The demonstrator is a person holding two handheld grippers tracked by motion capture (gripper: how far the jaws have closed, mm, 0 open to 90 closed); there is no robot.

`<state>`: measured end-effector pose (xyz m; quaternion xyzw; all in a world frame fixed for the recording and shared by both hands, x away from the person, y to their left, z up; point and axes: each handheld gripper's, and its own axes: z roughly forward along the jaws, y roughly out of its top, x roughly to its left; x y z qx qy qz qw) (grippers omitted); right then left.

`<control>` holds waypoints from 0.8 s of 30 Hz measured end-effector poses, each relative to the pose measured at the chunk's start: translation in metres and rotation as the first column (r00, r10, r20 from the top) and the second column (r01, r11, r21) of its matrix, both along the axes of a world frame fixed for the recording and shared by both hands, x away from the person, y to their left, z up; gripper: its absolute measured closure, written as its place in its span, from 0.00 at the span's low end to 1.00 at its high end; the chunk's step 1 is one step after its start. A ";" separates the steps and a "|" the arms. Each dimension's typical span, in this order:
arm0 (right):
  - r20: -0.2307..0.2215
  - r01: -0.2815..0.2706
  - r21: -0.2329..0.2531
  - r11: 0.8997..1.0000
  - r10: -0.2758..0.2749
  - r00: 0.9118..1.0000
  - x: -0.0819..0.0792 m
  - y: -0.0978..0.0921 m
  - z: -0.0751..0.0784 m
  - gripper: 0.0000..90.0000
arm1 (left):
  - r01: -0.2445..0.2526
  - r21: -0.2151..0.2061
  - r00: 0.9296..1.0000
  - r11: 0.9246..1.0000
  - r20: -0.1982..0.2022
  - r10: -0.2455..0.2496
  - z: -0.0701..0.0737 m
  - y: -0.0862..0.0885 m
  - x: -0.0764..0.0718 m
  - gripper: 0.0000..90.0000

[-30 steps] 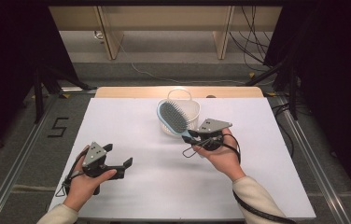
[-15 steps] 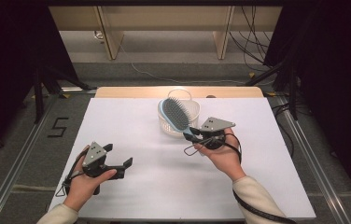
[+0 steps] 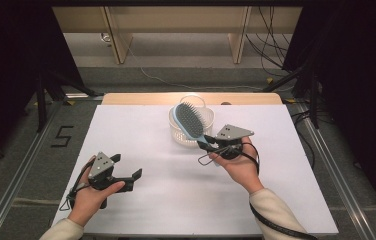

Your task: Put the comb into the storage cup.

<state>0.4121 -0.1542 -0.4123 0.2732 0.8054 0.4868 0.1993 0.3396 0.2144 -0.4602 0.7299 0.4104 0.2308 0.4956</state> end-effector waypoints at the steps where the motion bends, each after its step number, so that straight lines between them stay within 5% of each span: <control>1: 0.002 0.002 0.000 1.000 -0.002 1.000 0.000 0.000 0.000 0.78 | 0.000 0.000 1.000 1.000 0.000 0.000 0.000 0.000 0.000 0.06; 24: 0.009 0.025 0.023 0.999 -0.025 1.000 0.001 -0.005 0.004 0.78 | -0.001 -0.005 1.000 1.000 0.001 0.001 0.000 0.000 0.000 0.06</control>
